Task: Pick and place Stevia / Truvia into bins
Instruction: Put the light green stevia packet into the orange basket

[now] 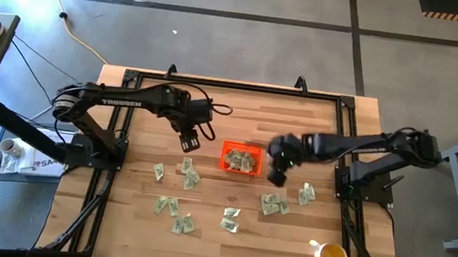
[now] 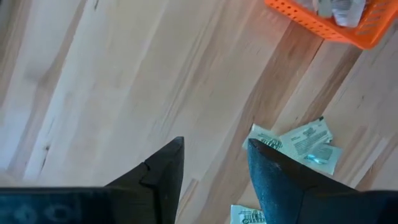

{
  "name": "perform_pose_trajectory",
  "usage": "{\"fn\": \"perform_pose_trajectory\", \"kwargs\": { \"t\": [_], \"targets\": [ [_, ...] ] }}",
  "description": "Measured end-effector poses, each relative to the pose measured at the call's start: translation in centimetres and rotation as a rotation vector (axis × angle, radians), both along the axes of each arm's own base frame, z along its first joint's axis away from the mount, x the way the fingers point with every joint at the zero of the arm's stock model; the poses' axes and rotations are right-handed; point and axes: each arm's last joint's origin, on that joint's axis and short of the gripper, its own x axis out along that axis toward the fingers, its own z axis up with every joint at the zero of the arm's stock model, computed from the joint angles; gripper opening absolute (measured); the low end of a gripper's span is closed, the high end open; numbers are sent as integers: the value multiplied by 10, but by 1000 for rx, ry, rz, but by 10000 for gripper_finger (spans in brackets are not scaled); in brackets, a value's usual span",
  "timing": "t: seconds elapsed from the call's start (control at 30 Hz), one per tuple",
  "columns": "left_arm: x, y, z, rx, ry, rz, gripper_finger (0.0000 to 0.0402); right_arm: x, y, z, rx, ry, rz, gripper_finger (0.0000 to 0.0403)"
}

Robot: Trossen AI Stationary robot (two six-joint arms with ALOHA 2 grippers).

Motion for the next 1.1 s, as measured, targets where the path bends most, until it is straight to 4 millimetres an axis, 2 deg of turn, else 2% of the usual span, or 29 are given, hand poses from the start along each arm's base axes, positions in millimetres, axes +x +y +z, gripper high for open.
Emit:
{"fn": "perform_pose_trajectory", "kwargs": {
  "t": [0.1, 0.2, 0.3, 0.43, 0.57, 0.73, 0.83, 0.97, 1.1],
  "targets": [
    [-13, -3, 4, 10, -40, -9, 201, 17, -11, 23, 4, -91, 4, 24],
    [-35, -7, -2, 4, -58, 27, 193, 33, -18, 18, 87, -73, 43, 10],
    [-61, -12, -10, -4, -107, 76, 187, 55, -21, 1, 106, -45, 38, 14],
    [-92, -21, -30, -86, -175, 150, 188, 84, -24, -15, 133, 21, 19, 70],
    [-112, -29, -53, -164, -217, 208, 196, 99, -26, -5, 122, 77, 30, 162],
    [-115, -35, -82, -220, -244, 272, 218, 98, -24, 21, -43, 130, -4, 282],
    [-113, -35, -96, -271, -192, 425, 234, 88, -22, 37, -127, 162, -48, 331],
    [-111, -40, -103, -415, -111, 591, 250, 74, -19, 40, -151, 229, -128, 359],
    [-108, -60, -106, -425, -68, 591, 259, 65, -18, 33, -165, 258, -170, 362]
  ]
}}
